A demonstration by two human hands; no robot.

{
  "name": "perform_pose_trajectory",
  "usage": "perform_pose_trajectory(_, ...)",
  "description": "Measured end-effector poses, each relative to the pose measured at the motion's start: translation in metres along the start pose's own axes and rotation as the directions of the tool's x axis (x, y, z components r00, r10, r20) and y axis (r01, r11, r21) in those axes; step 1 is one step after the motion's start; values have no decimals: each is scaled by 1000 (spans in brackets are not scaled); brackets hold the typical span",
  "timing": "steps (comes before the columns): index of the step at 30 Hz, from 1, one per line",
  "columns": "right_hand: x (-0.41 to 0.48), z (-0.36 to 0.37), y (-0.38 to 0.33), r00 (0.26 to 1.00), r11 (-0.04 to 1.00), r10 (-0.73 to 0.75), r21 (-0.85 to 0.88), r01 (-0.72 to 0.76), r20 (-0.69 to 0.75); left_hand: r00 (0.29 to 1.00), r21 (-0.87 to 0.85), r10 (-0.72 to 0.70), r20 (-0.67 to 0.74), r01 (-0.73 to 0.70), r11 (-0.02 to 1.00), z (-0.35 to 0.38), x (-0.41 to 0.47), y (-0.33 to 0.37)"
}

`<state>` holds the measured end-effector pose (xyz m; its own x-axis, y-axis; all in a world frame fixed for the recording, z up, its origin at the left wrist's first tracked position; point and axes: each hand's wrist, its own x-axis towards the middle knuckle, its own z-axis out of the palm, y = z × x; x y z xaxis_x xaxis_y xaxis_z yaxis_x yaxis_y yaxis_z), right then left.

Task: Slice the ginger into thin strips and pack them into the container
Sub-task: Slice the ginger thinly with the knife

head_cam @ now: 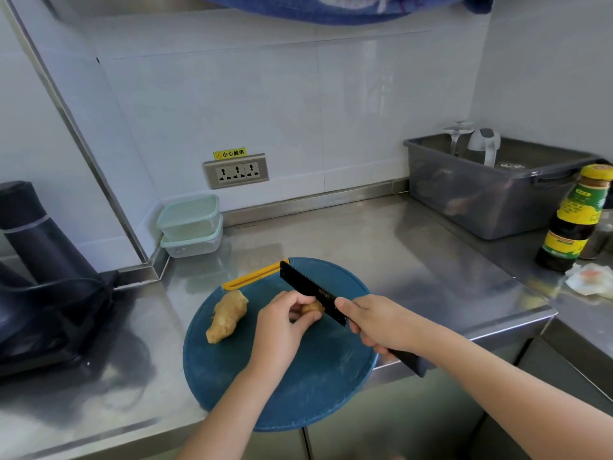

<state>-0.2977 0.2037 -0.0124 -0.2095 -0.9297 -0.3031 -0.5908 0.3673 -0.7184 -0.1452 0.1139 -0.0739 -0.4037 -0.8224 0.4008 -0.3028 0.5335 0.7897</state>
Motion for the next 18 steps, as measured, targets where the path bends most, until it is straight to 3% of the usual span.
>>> perform_pose_trajectory(18,-6,-9,0,999,987,0,164,-7,39,999,52,35,3,-35,998,-1,-4,4)
